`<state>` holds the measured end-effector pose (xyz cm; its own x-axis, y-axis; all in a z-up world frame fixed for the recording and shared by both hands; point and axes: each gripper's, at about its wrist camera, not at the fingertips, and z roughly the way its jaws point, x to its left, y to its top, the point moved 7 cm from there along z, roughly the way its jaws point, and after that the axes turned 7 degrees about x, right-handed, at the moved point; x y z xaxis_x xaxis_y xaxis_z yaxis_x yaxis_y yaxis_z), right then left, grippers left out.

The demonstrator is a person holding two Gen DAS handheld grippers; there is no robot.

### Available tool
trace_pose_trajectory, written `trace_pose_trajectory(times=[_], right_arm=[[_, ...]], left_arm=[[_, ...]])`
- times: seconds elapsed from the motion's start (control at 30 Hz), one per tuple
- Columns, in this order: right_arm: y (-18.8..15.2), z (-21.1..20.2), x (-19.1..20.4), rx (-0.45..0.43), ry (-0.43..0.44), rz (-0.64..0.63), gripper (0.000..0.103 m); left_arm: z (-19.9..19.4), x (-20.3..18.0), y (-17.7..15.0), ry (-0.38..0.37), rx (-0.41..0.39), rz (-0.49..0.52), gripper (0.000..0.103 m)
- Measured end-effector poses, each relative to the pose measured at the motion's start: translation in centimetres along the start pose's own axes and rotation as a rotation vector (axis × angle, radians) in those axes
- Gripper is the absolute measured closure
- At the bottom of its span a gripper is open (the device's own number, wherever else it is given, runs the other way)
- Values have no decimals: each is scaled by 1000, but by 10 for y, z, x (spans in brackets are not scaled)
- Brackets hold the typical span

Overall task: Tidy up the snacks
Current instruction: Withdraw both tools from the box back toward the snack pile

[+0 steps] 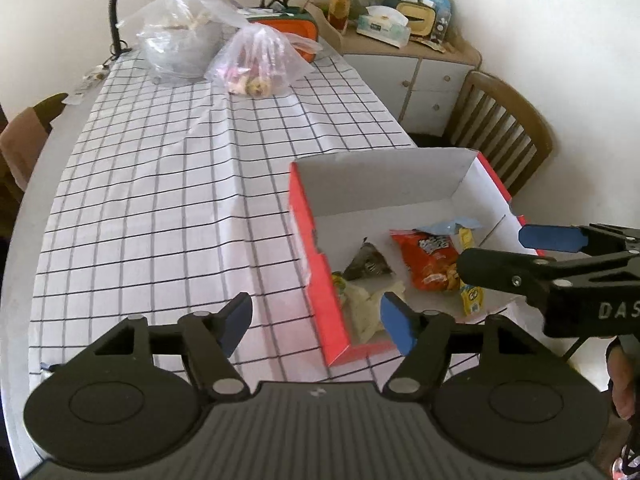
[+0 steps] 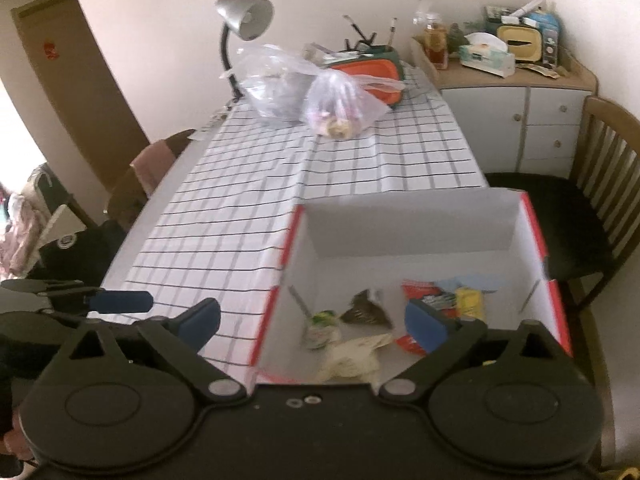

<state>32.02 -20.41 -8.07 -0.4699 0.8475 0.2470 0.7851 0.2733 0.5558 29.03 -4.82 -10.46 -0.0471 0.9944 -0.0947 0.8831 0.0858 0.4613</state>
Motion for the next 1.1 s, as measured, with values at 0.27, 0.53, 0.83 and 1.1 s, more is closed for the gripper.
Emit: trace_pose_trajectory(times=[0.27,0.53,0.83,1.1], right_arm=[[-16,-4,45,-16,37,-14,0],[-39,8,84,16,51,-40,0],[-70,37,130,102,69,-66,0],[-98,69,160,185,54,-71,0]], left_arm=[[-27,42,-27,11,-41,-34,31],[-51,98,-54,44,-58,-85,29],[-61,172,-104,118,-8,-171,29],[-52,216,-145,164,47,-246,29]])
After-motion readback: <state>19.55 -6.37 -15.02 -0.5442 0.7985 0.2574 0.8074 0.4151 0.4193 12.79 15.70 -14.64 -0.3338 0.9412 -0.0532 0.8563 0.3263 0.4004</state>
